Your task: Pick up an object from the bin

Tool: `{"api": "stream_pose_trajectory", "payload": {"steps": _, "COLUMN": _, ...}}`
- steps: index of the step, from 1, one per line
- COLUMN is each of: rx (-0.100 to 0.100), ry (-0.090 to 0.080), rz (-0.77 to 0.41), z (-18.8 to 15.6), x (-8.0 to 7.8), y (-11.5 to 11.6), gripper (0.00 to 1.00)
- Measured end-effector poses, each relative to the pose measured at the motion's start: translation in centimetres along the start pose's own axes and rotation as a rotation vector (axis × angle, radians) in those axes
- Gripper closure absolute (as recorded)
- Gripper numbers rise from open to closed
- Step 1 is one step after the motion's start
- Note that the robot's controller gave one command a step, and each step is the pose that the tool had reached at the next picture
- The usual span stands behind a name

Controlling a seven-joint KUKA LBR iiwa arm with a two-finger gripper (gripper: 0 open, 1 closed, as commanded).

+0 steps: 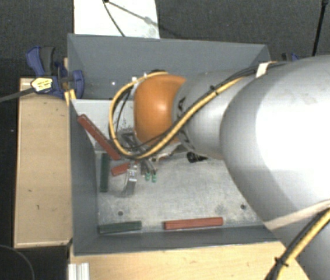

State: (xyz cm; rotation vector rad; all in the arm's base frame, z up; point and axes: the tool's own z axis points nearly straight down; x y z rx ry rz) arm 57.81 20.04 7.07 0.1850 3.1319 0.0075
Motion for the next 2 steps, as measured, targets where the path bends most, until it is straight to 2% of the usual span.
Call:
{"api": "stream_pose_trajectory", "payload": {"steps": 1, "rx": 0.004, "ry": 0.001, "rz": 0.003, "z": 0.0, "x": -0.1, "y": -0.4, "gripper": 1.00}}
{"api": "stream_pose_trajectory", "payload": {"steps": 2, "rx": -0.001, "ry": -0.006, "rz": 0.020, "z": -15.6, "x": 0.0, "y": 0.5, "gripper": 1.00}}
